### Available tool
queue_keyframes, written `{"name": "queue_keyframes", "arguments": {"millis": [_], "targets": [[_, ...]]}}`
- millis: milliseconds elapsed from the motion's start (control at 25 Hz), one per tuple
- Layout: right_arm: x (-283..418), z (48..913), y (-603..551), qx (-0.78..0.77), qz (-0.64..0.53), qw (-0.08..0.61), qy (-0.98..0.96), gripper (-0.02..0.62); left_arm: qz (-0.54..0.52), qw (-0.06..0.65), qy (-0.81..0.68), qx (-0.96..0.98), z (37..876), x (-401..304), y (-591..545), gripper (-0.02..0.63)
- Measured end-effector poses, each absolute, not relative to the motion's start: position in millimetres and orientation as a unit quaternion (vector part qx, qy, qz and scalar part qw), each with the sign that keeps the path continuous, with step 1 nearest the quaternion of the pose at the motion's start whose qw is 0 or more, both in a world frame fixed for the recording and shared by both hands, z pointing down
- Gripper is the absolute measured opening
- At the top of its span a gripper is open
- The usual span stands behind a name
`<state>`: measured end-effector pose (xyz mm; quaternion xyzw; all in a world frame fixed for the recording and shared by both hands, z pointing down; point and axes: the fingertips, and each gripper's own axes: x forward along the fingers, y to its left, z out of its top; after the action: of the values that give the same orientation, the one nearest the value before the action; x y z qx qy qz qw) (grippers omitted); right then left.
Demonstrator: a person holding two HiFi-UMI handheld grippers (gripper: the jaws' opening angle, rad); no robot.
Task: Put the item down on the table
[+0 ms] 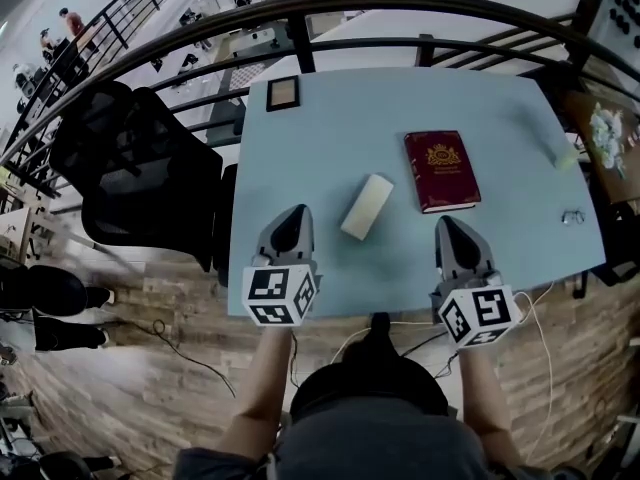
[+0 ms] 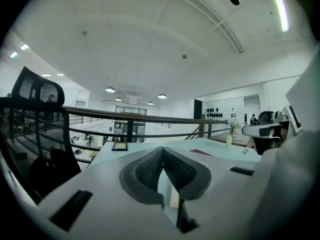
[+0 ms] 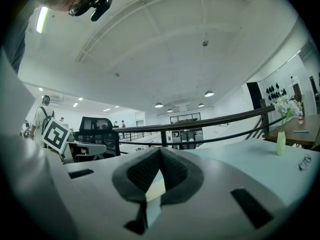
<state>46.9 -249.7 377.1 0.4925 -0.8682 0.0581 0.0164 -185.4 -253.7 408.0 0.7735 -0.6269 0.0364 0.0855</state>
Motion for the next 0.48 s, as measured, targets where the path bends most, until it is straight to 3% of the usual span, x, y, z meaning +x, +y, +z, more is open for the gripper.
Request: {"name": "queue_keyframes", "arguments": {"millis": [480], "targets": [[29.9,382.3,-250.7,0.479,0.059,0.027,-0.875,0.003,0.03,0.094,-0.631,0.769,409.0,-199.7,-245.3,0.006]]}}
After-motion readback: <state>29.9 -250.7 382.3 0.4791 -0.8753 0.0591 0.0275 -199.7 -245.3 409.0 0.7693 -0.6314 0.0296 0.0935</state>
